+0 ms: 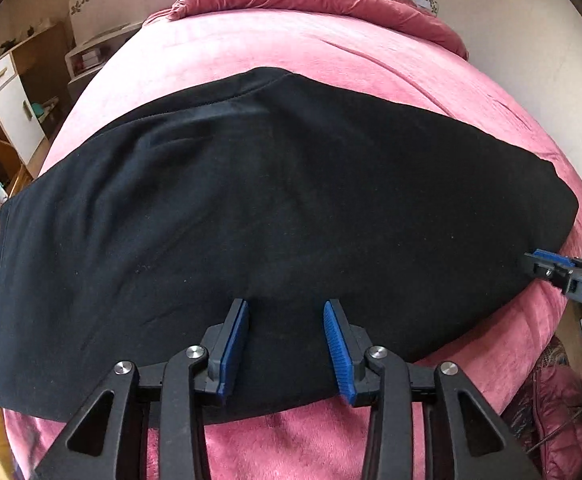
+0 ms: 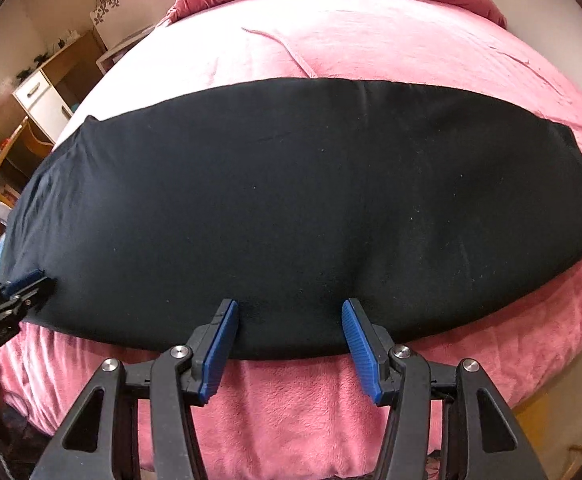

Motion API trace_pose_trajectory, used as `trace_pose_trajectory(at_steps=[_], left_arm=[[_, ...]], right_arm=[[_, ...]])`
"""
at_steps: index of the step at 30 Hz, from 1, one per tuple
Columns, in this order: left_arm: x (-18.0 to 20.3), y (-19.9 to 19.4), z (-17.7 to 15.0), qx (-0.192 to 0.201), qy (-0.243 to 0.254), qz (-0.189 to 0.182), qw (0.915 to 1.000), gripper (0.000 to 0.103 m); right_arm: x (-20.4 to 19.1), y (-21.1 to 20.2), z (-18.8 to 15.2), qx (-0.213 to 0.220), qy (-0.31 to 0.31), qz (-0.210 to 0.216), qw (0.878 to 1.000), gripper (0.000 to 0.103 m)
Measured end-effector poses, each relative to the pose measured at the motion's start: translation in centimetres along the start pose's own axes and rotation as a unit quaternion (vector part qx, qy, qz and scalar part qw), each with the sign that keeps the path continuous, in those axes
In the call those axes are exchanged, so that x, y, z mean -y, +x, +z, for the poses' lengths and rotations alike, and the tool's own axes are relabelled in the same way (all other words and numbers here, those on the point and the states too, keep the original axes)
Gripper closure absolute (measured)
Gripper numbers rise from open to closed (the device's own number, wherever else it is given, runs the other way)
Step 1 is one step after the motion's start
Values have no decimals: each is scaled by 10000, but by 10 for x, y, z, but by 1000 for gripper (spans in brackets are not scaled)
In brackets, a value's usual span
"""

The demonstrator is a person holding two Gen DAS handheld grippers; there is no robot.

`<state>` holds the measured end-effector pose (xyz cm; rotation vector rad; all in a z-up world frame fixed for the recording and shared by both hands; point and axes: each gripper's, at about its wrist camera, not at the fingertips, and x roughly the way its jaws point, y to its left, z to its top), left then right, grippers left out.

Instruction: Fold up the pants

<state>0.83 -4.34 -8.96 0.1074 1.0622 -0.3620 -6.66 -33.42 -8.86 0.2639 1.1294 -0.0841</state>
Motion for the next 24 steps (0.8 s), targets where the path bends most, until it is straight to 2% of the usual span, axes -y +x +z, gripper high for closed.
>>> trace_pose_trajectory(at_steps=[5, 8, 11, 12, 15, 18, 20, 24], left_arm=[[-2, 1, -2, 36, -51, -72, 10000, 61], [-6, -1, -4, 24, -153, -133, 9998, 61], [-6, -1, -5, 40, -106, -101, 9999, 61], [-6, -1, -5, 52, -99, -88, 9999, 61], [-2, 0, -7, 60, -53, -53, 10000, 61], [2, 1, -5, 16, -84, -61, 9999, 61], [3, 2, -2, -8, -72, -53, 10000, 61], [3, 0, 3, -44, -57, -35, 10000, 61]], right_arm=[[41, -25, 1, 180, 849, 716, 9937, 48], [88, -45, -4, 481, 1631, 1005, 9803, 48], [150, -64, -24, 833, 2668, 1055, 9543, 48], [179, -69, -34, 1030, 3151, 1123, 9367, 48], [233, -71, -47, 1389, 4036, 1250, 8957, 47], [267, -64, -53, 1611, 4550, 1314, 8659, 47], [281, -61, -52, 1715, 4713, 1326, 8549, 47], [299, -50, -45, 1826, 4924, 1308, 8409, 49]])
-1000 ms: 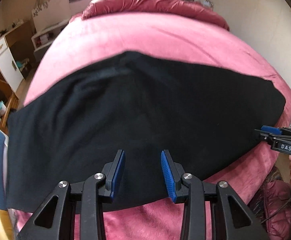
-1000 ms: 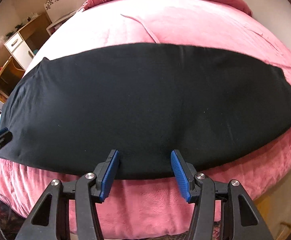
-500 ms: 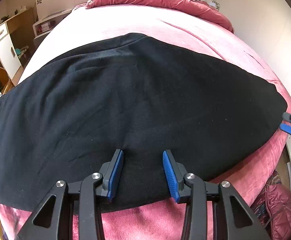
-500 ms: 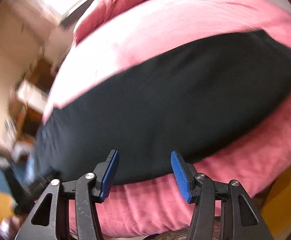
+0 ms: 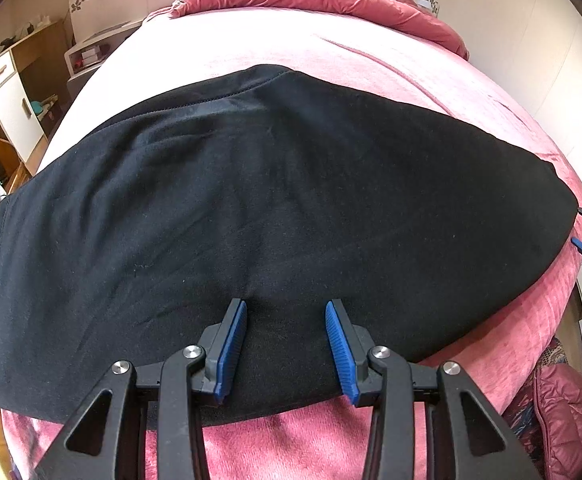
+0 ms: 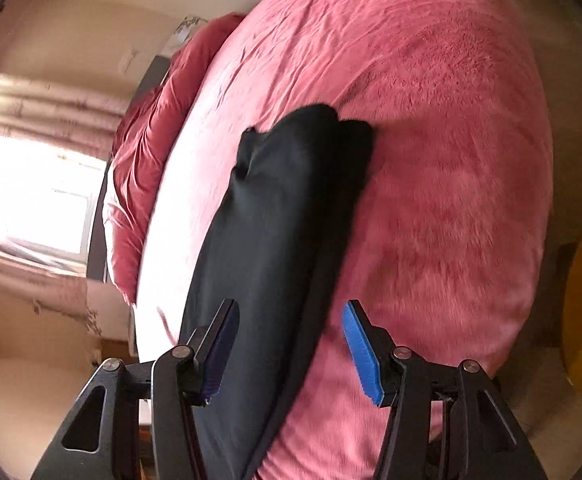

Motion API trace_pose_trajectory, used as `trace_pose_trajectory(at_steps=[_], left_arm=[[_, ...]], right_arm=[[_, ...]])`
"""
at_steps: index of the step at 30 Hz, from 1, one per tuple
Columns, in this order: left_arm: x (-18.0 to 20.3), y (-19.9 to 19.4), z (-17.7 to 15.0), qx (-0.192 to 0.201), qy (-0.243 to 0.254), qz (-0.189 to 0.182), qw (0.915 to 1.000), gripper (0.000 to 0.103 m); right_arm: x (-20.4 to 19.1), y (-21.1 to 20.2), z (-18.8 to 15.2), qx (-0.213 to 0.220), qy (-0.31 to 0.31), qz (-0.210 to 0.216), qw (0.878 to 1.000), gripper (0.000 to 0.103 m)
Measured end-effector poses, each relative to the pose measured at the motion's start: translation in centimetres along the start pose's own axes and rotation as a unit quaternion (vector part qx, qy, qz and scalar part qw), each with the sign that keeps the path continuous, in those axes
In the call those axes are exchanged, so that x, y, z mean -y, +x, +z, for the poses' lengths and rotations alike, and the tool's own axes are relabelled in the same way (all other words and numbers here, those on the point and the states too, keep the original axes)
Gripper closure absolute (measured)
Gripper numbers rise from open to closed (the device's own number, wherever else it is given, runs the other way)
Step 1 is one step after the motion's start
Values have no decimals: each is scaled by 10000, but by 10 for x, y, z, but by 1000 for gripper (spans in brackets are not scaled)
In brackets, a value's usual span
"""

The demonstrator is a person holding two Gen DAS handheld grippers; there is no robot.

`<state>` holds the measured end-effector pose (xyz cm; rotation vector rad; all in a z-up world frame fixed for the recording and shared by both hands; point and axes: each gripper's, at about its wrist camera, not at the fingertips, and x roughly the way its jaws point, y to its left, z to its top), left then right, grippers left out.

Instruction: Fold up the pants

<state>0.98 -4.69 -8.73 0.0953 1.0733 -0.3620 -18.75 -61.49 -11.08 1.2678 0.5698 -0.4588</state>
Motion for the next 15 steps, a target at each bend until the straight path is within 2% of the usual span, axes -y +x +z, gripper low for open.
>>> trace_pose_trajectory(at_steps=[2, 5, 7, 12, 14, 15], left_arm=[[0, 1, 0, -9, -19, -4, 10000, 61], [0, 1, 3, -35, -6, 8, 10000, 61], [0, 2, 4, -73, -12, 25, 10000, 61], [1, 2, 6, -84, -24, 48, 9999, 60], [1, 2, 5, -72, -15, 38, 10000, 60], [0, 3, 5, -71, -19, 27, 10000, 60]], right_arm=[[1, 7, 3, 54, 40, -22, 10000, 57], [7, 20, 30, 80, 187, 26, 9998, 61], [0, 40, 39, 103, 241, 91, 9996, 61], [-4, 58, 58, 83, 199, 62, 9997, 62], [-13, 60, 59, 60, -79, -202, 9997, 85], [-16, 56, 58, 39, -294, -291, 9991, 86]])
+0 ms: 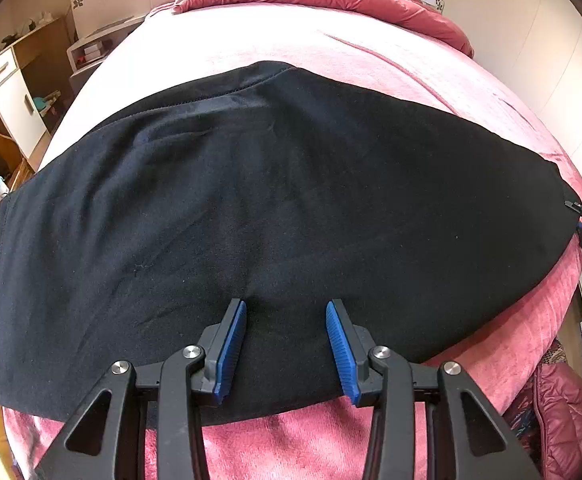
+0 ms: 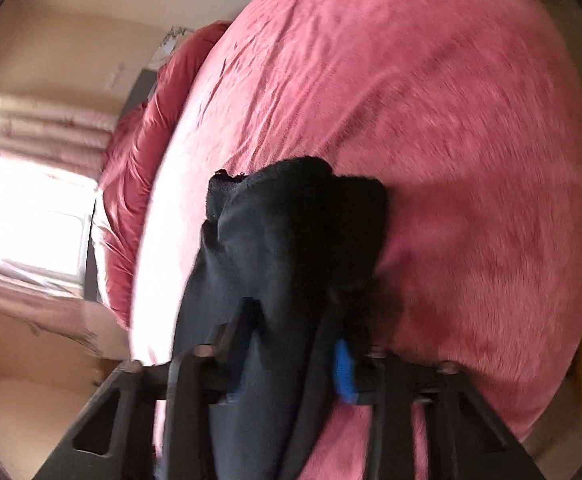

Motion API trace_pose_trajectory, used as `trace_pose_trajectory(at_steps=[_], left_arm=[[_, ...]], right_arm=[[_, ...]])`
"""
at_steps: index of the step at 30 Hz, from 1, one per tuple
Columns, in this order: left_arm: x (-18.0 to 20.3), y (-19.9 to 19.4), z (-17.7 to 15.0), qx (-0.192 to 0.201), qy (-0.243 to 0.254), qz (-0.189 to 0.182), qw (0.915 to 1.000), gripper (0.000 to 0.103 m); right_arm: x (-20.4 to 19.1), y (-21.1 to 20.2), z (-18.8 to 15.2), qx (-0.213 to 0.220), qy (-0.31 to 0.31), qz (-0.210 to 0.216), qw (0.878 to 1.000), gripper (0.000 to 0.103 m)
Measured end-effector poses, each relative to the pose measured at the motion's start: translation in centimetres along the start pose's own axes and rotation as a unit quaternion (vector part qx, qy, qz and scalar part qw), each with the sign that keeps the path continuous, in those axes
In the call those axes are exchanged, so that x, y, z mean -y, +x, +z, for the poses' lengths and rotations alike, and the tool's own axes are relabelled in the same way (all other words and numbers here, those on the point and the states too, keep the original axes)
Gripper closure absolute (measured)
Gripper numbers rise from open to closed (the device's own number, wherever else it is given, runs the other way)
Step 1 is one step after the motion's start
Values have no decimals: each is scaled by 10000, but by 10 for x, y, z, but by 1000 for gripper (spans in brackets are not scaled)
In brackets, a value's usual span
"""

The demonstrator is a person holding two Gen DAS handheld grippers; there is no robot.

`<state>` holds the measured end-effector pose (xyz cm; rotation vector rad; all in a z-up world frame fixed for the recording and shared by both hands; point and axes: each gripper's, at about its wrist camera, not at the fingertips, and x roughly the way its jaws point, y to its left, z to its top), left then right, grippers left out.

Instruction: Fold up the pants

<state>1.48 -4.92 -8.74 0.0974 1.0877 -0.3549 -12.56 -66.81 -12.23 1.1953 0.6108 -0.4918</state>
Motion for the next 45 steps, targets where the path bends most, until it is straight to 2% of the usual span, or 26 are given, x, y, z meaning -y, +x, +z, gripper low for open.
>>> trace_pose_trajectory(at_steps=[2, 10, 17, 24, 25, 29, 30, 32, 38, 40, 41, 43, 45], left_arm=[[-1, 0, 0, 0, -22, -34, 10000, 60], [-8, -1, -3, 36, -90, -106, 9999, 60], [-20, -7, 4, -24, -222, -289, 9993, 60], [-47, -21, 11, 24, -679, -623, 9957, 60], [-52, -24, 12, 52, -760, -709, 9946, 60], [-67, -32, 14, 110, -977, -968, 9904, 60], [-70, -33, 15, 124, -1018, -1024, 9894, 60], [-75, -36, 15, 119, -1094, -1169, 9870, 60], [-81, -42, 21, 59, -1215, -1708, 9778, 60], [-81, -41, 25, -25, -1281, -2005, 9713, 60], [-81, -40, 28, -74, -1330, -2170, 9670, 60], [-79, -37, 32, -177, -1437, -2462, 9583, 59], [-79, -28, 38, -396, -1655, -2835, 9437, 52]], right_arm=[[-16, -5, 1, 30, -407, -112, 9991, 88], [-88, -36, -8, -22, -1414, 363, 9893, 88], [-149, -44, -66, -447, -2444, 640, 9665, 88], [-205, -26, -151, -1133, -3413, 940, 9284, 88], [-216, -21, -170, -1260, -3636, 956, 9180, 88], [-235, -6, -226, -1659, -4148, 932, 8898, 88], [-238, 1, -244, -1808, -4276, 908, 8810, 88], [-241, 12, -266, -1981, -4414, 843, 8711, 88], [-242, 46, -333, -2321, -5228, 366, 8194, 88], [-241, 53, -348, -2261, -5484, 141, 8049, 83], [-242, 55, -352, -2255, -5533, 113, 8018, 82], [-238, 58, -353, -2249, -5536, 121, 8017, 77], [-237, 56, -353, -2330, -5493, 204, 8022, 70]])
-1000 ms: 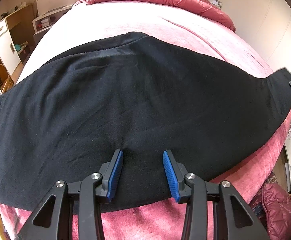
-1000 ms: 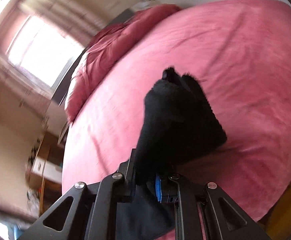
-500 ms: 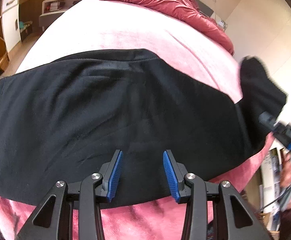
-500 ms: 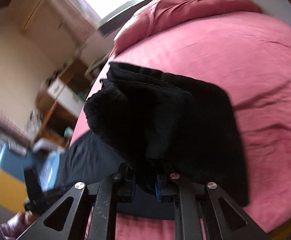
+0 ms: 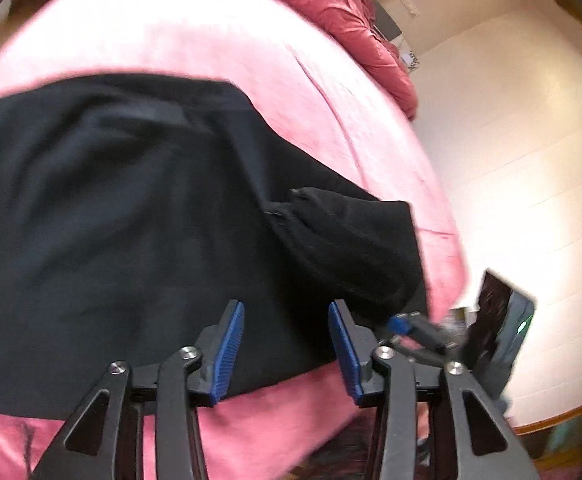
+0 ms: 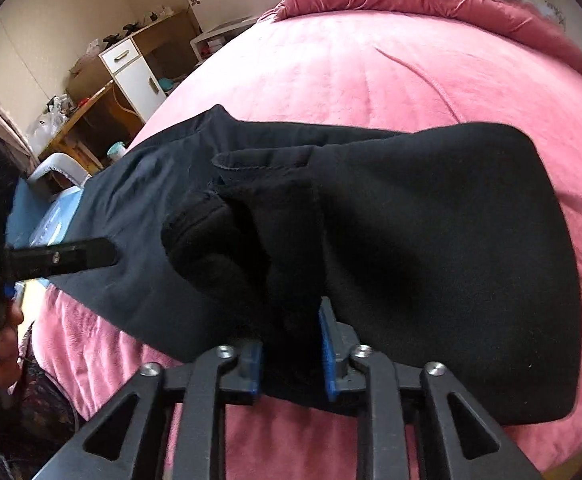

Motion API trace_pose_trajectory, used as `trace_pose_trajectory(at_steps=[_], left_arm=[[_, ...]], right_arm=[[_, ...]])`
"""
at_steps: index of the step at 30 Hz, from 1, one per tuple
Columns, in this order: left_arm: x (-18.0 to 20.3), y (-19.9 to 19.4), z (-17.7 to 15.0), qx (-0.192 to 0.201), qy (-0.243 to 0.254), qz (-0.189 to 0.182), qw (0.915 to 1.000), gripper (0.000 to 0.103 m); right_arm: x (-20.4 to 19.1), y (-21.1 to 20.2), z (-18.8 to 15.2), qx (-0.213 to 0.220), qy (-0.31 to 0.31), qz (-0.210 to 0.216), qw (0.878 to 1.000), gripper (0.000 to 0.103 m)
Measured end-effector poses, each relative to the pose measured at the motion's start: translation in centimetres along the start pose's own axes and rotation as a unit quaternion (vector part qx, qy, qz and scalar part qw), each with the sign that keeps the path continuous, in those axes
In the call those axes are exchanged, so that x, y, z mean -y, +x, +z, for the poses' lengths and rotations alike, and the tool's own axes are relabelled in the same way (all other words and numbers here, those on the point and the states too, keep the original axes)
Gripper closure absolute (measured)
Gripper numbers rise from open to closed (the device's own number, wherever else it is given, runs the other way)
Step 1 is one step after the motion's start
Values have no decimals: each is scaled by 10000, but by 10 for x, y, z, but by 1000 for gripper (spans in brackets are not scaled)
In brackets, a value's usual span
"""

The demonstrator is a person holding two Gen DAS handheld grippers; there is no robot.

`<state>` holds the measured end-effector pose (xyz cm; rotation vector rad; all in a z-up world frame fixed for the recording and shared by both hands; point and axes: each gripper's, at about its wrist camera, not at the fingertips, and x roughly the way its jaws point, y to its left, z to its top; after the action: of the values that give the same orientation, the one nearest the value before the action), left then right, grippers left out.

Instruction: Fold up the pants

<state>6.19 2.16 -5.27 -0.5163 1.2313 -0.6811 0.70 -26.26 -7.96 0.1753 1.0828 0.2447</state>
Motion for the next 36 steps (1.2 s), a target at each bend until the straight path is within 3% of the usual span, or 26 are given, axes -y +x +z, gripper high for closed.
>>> trace_pose_trajectory(at_steps=[2, 4, 9, 12, 17, 20, 24, 31, 36], left_arm=[[-5, 8, 9, -166, -346, -351, 9986, 48], [-6, 12, 14, -199, -480, -527, 9973, 45], [2, 33, 18, -471, -451, -518, 9965, 45], [7, 53, 18, -691, -394, -314, 9963, 45], [18, 73, 18, -844, -402, -372, 9949, 48], [26, 70, 18, -801, -243, -373, 9958, 78], [41, 56, 27, -642, -43, -546, 9964, 82], [77, 25, 47, -268, 390, -1009, 9938, 85], [88, 4, 50, -20, 628, -1177, 9911, 86]], right_arm=[[2, -5, -2, -43, 74, 249, 9997, 46], [2, -18, -4, -16, 97, 424, 9991, 40], [25, -57, -35, 35, 388, 301, 9988, 39], [51, -80, -56, 70, 760, 12, 9971, 39], [99, -103, -89, 94, 1523, -629, 9863, 40], [126, -108, -102, 137, 2039, -915, 9746, 40], [135, -98, -97, 146, 2112, -1058, 9716, 40], [129, -76, -70, 283, 2063, -931, 9736, 39], [130, -74, -55, 598, 2160, -1109, 9682, 39]])
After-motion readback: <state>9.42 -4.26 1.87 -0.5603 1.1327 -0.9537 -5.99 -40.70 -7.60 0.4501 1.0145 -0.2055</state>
